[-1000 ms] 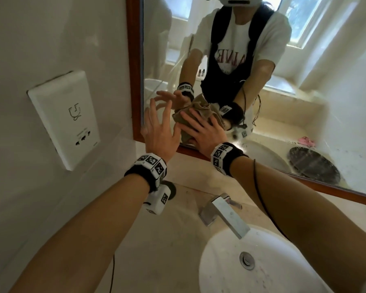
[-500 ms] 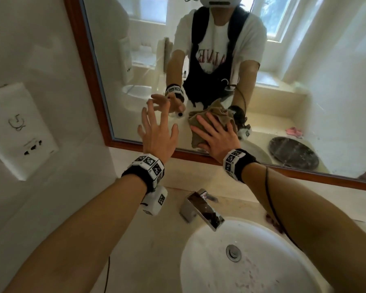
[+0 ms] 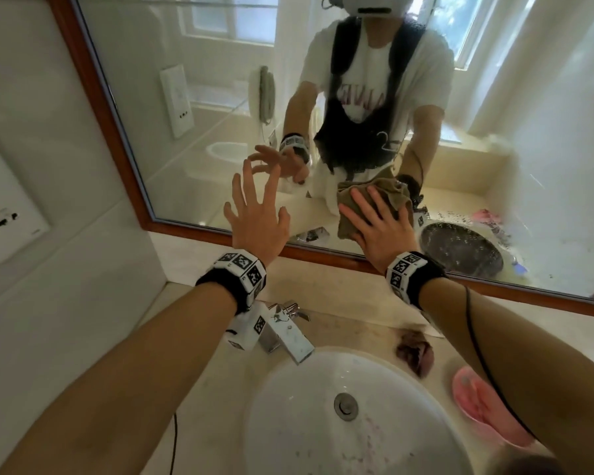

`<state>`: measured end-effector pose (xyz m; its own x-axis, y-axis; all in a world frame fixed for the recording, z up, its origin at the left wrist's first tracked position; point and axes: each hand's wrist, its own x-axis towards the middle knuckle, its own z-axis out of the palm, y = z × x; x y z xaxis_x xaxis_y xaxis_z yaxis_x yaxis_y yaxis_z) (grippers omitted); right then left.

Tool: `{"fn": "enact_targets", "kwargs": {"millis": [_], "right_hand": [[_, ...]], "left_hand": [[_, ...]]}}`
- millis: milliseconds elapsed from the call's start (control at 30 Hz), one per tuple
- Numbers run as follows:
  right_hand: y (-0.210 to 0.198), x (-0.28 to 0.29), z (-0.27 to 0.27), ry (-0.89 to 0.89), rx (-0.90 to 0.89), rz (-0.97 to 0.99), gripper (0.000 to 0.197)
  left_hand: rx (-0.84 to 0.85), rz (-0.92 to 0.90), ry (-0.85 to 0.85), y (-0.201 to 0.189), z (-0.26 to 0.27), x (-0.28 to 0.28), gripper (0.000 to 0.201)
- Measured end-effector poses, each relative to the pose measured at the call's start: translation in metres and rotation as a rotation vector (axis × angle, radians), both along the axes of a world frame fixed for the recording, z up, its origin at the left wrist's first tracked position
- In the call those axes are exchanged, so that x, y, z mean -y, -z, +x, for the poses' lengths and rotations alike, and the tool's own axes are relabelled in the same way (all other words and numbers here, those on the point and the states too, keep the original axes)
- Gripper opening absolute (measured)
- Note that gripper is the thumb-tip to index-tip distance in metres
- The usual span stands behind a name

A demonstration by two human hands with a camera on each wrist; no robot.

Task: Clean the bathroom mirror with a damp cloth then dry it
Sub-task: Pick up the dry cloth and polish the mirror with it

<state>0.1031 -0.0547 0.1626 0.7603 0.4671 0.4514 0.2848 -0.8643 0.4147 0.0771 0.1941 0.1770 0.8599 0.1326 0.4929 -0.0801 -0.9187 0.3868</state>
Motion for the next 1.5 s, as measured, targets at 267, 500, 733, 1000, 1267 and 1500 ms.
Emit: {"fn": "enact_targets", "kwargs": {"millis": [267,500,733,1000,1267,1500], "right_hand": [[-0.017,-0.086,0.017,-0.066,-0.082,-0.006,0.074],[-0.012,-0.174,0.036,-0.149,-0.137,-0.123,0.074],[0.015,-0.213,0.044,-0.163,-0.166,-0.207,0.08],[0.033,-0.187,0.037,-0.176,-0.175,-0.397,0.081],[0.037,-0.123,0.02,-0.114,-0.207,-0.407,0.083],[0.037,-0.048,0.006,-0.093,-0.233,-0.398,0.085]], "left_hand": [[0.001,-0.026,-0.017,0.009,-0.003,-0.04,0.069],[0.025,-0.08,-0.069,0.022,0.012,-0.088,0.068],[0.018,-0.138,-0.068,0.036,0.025,-0.114,0.066],[0.026,-0.126,-0.058,0.043,0.024,-0.111,0.067],[0.036,-0.085,-0.023,0.031,0.016,-0.069,0.066],[0.016,-0.083,0.028,0.026,0.009,-0.01,0.067]]}}
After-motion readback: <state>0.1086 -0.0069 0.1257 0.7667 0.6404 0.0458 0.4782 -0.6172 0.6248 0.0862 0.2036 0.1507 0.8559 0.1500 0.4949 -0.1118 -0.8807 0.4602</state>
